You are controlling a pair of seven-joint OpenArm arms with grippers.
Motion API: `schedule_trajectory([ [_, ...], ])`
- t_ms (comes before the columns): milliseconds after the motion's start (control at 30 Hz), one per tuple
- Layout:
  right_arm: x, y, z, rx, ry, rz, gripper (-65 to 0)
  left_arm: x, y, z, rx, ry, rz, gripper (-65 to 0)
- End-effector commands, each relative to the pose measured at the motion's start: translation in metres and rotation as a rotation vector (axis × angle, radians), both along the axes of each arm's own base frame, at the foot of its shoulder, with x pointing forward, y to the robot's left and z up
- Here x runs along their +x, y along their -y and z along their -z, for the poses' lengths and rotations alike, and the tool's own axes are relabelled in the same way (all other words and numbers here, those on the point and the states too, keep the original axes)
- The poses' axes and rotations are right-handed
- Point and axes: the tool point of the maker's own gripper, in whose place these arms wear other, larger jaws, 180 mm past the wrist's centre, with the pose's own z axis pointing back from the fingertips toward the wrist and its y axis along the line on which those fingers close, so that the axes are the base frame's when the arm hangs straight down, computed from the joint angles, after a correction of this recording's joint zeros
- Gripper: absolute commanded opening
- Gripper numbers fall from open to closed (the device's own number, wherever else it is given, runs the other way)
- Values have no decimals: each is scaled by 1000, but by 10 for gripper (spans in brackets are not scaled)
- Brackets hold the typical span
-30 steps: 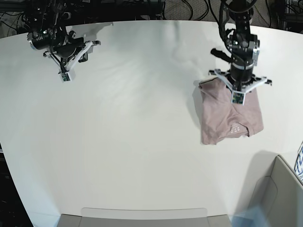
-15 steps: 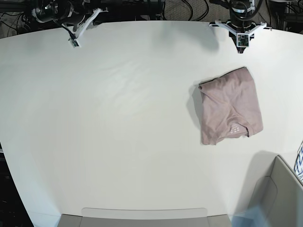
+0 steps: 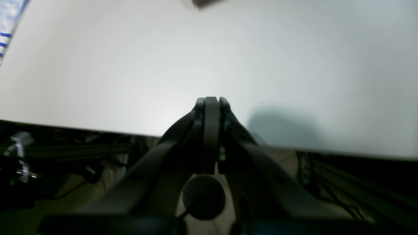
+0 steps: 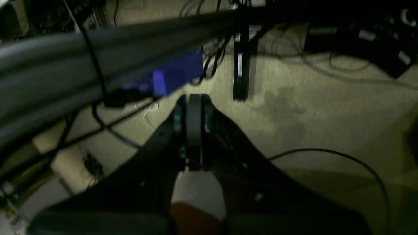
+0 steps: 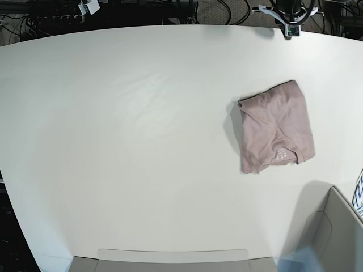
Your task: Fold the T-shirt properly
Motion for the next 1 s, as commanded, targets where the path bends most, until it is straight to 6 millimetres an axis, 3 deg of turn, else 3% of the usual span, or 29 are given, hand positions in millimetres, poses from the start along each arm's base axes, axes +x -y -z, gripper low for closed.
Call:
schedule_trajectory([
  [0, -3, 3, -1, -22, 5, -17, -650, -5, -4, -2, 9, 6, -12, -650],
  [133, -12, 16, 19, -127, -5, -37, -650, -28, -3, 23, -20, -54, -35, -650],
  [233, -24, 11, 36, -142, 19, -94, -650, -47, -1, 41, -33, -40, -35, -650],
  [333, -33, 5, 53, -141, 6, -158, -650, -76, 4, 58, -55, -65, -50, -650],
  [467, -40, 13, 90, -174, -51, -249, -650, -120, 15, 88, -104, -141, -92, -650],
  [733, -26, 25, 152, -209, -63, -279, -650, -142, 48, 172, -232, -248, -176, -650],
  [967, -29, 46, 201, -213, -112, -241, -650, -154, 60, 226, -310, -353, -226, -650],
])
